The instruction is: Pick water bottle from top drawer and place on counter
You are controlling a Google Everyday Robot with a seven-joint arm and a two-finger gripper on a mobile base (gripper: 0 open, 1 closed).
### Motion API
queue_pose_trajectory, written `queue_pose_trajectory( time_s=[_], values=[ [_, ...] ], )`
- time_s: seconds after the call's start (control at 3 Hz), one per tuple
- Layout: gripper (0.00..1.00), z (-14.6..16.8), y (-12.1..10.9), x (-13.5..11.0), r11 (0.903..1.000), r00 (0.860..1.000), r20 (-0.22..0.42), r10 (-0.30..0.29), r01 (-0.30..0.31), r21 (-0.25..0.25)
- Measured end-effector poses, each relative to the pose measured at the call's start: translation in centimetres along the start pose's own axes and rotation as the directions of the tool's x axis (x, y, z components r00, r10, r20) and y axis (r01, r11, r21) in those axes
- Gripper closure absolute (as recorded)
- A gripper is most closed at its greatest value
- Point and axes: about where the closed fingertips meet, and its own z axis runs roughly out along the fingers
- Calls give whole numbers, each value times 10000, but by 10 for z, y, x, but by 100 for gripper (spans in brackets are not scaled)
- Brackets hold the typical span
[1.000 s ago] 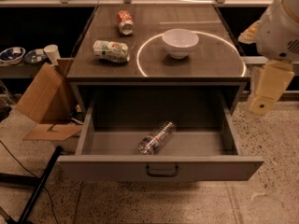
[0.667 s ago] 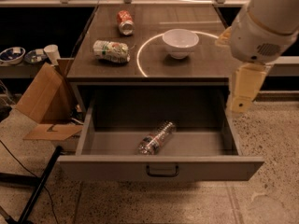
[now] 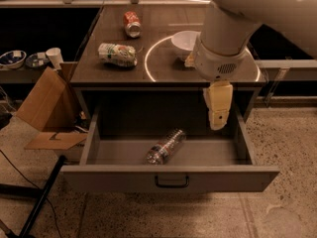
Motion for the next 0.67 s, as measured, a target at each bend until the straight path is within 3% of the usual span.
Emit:
queue_pose_trajectory(
  time_s=[0.33, 0.67],
  values=[
    [0, 38, -3, -16, 9854, 9837, -595, -1694, 1680, -287],
    [0, 78, 0, -24, 9396, 9298, -1366, -3419, 3357, -664]
  ],
)
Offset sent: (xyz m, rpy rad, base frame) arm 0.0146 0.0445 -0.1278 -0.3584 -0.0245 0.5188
